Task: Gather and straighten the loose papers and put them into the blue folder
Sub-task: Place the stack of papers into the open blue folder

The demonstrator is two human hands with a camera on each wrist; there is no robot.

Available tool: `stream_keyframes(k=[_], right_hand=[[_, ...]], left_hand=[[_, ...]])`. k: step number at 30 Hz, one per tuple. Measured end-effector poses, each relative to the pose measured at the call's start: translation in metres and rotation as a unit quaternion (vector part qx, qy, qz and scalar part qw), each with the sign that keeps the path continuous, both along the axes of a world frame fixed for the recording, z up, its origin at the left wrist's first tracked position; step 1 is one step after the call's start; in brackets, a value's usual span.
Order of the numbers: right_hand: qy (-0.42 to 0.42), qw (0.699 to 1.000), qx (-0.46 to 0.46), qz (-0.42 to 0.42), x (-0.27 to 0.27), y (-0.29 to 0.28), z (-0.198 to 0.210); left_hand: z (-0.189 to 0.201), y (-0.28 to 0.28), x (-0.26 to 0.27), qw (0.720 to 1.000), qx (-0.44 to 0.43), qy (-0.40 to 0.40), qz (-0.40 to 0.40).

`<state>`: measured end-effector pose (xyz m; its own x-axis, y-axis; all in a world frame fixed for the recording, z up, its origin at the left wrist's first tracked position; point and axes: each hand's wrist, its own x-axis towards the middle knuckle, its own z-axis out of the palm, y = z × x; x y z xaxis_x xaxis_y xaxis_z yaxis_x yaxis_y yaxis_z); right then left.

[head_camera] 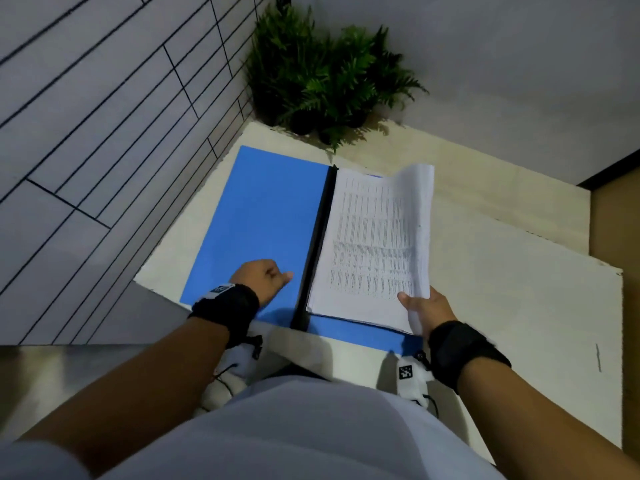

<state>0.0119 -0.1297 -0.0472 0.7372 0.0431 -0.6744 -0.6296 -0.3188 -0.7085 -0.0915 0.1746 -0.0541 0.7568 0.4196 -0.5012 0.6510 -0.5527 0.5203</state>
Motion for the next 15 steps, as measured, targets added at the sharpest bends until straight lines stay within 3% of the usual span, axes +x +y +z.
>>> stream_keyframes(k=[3, 6, 8, 10, 15], right_hand=[[0.005, 0.999, -0.031, 0.021, 0.000, 0.002, -0.009], [0.012, 0.998, -0.043, 0.039, 0.001, 0.001, -0.008], [0.011, 0.998, -0.049, 0.048, 0.001, 0.002, -0.006], [0.008, 0.997, -0.061, 0.056, 0.002, 0.004, -0.004], [-0.003, 0.990, -0.110, 0.091, 0.000, 0.007, -0.001]], left_hand=[[0.004, 0.036, -0.007, 0.988, 0.106, -0.042, 0.108], [0.004, 0.067, -0.017, 0.971, 0.158, 0.055, 0.171], [0.001, 0.083, -0.024, 0.967, 0.135, 0.067, 0.204], [0.006, 0.091, -0.025, 0.968, 0.079, 0.030, 0.237], [0.077, 0.078, -0.014, 0.978, 0.030, -0.099, 0.182]])
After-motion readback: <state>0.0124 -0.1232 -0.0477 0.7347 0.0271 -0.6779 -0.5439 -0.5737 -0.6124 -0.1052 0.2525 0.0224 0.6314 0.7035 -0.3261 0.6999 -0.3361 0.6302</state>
